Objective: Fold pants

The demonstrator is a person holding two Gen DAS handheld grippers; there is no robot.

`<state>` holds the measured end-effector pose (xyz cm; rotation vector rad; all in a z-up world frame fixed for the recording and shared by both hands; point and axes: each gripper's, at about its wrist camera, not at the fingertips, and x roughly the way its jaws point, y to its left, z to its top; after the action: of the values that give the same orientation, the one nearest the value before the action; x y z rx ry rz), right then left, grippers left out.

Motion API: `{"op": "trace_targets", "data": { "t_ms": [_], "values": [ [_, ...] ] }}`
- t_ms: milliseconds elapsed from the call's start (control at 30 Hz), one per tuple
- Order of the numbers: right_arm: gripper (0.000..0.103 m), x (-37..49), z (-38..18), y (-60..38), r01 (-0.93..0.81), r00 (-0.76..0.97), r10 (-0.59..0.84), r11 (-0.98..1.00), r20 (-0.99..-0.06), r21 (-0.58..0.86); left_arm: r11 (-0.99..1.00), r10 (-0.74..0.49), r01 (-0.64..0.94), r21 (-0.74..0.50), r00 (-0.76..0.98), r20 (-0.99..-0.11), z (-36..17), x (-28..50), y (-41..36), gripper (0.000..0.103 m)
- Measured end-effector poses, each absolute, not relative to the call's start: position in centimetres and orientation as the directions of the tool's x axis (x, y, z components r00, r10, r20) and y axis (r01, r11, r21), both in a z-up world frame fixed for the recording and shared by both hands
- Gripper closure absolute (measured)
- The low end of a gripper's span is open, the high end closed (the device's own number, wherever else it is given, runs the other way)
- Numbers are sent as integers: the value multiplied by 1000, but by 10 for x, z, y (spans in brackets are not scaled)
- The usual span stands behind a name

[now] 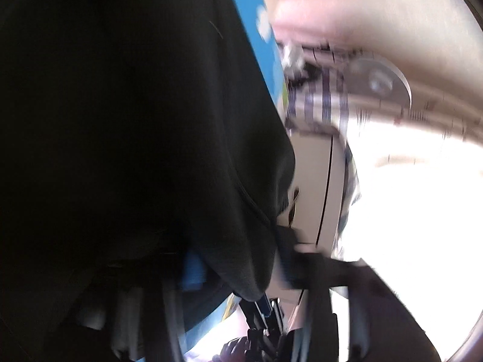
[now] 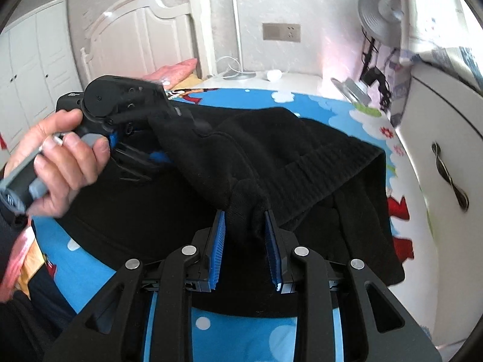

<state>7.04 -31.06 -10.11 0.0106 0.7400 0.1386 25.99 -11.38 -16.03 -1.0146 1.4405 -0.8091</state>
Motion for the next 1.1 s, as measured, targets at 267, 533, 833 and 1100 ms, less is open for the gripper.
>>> {"op": "trace_targets", "data": {
  "t_ms": [267,533,833,1100],
  "values": [
    [4,45,-89,-351,32,737,328,856,-591,516,338,-937,-60,-939,71,-342,-130,256,-115,91],
    [7,74,-129,-342,148,713,551,486,-433,862,326,-939,-69,-943,87,-331,-128,249,-105,91],
    [9,107,-127,-326,217,817,422,405,-392,888,279,-951,-91,-956,115,-288,-134,241,-96,91],
    [74,124,-120,-341,254,803,373,490,-464,834,293,-943,-46,-955,150,-297,-126,225,-88,92]
  ]
}}
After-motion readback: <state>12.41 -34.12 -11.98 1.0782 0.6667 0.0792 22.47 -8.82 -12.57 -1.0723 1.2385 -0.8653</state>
